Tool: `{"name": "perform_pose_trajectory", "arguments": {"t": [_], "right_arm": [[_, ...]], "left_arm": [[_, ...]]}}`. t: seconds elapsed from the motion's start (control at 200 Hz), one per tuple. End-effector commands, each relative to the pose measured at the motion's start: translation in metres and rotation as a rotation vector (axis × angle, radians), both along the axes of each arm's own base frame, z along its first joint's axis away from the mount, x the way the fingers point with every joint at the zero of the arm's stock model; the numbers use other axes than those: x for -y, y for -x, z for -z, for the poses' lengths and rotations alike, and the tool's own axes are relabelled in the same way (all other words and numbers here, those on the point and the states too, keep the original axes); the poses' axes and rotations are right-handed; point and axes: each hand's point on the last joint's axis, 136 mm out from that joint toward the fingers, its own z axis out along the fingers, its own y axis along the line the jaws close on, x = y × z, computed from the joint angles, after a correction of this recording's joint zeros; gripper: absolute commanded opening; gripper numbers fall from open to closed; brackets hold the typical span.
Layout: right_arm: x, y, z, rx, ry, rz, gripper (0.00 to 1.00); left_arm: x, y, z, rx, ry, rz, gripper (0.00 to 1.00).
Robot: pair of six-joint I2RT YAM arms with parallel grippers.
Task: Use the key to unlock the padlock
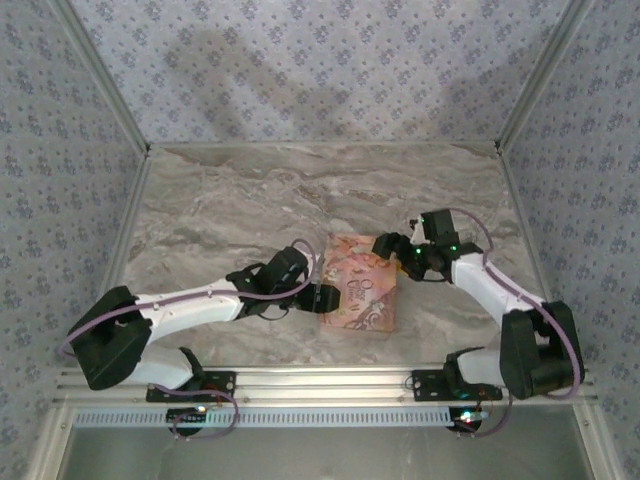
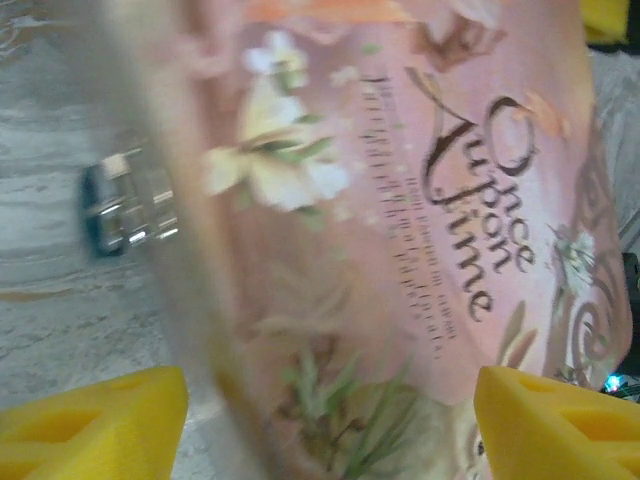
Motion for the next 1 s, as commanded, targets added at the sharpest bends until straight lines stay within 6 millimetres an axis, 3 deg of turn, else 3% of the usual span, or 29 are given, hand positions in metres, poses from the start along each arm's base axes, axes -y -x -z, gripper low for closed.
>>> {"name": "perform_pose_trajectory", "arguments": {"t": [0.0,0.3,0.465,0.515,0.565,0.779,0.869,0.889,0.994], "right_arm": [[-0.023,-0.022,-0.015,0.048,-0.001,-0.060,0.85],[-0.075,-0.055,-0.007,0.024,0.043,-0.221,0.83],[-0.071,-0.062,-0.005,0.018,0.116,-0.229,0.85],[-0.062,-0.062,-0.004,0.013,0.150,-0.212,0.89],[-0.056,-0.073,-0.021,0.057,0.172,-0.191,0.91],[-0.003,-0.075,-0.063,0.143,0.284,-0.063,0.95],[0.019,-0.067,-0.081,0.167,0.299,-0.001,0.95],[0.025,-0.058,-0.073,0.146,0.306,0.005,0.95],[0.043,-0.030,-0.079,0.147,0.323,0.047,0.95]], "left_arm": [[0.022,0.003,-0.007,0.003,0.053,0.002,0.75],[0.070,0.020,0.004,-0.006,0.055,0.046,0.72],[0.076,0.017,0.004,0.001,0.049,0.028,0.74],[0.071,0.016,0.003,0.011,0.032,0.019,0.76],[0.063,0.015,0.000,0.029,0.012,0.007,0.77],[0.010,0.009,-0.025,0.129,-0.056,-0.087,0.82],[-0.018,0.002,-0.039,0.176,-0.080,-0.145,0.83],[-0.024,0.000,-0.043,0.186,-0.079,-0.159,0.84],[-0.057,-0.018,-0.059,0.208,-0.082,-0.238,0.85]]}}
